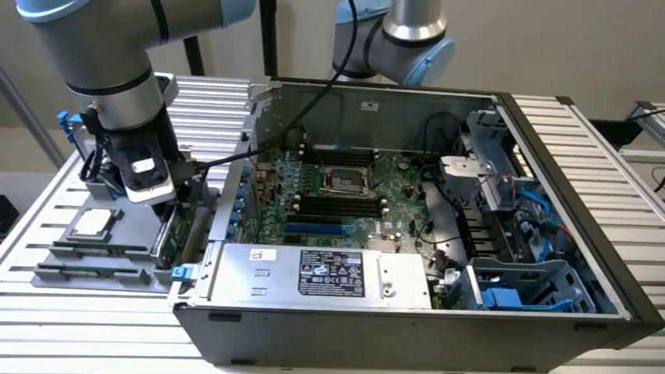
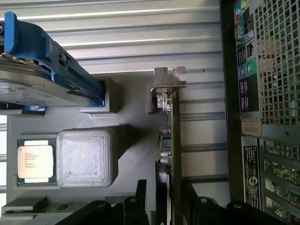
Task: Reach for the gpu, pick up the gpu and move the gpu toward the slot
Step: 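Pick up the gpu and move the gpu toward the slot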
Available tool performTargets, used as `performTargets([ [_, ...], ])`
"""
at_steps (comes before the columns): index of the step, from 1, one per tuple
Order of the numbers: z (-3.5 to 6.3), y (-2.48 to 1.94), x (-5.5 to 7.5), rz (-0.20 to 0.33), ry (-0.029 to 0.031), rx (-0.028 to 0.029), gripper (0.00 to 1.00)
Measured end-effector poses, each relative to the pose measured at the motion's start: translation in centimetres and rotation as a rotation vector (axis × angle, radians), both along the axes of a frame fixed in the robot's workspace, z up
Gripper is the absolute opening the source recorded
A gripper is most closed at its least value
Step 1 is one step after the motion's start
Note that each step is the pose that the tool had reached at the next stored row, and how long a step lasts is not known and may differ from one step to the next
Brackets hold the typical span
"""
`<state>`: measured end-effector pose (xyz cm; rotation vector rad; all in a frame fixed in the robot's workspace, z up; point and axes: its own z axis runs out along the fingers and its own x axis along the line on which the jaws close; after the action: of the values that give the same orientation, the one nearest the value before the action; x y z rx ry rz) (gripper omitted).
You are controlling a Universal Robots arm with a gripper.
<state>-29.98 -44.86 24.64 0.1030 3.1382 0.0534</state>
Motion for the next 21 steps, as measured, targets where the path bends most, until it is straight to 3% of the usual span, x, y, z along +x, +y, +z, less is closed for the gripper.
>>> performTargets([
  [10, -0.28, 0.0, -0.01, 0.0, 0.0, -0.0165, 0.42],
  [16, -0.45, 0.01, 0.02, 0.0, 0.0002, -0.017, 0.42],
  [18, -0.47, 0.0, 0.05, 0.0, 0.0, -0.0167, 0.4],
  [19, -0.48, 0.0, 0.07, 0.0, -0.0001, -0.0167, 0.33],
  [21, -0.47, 0.01, 0.13, 0.0, 0.0, -0.0168, 0.33],
])
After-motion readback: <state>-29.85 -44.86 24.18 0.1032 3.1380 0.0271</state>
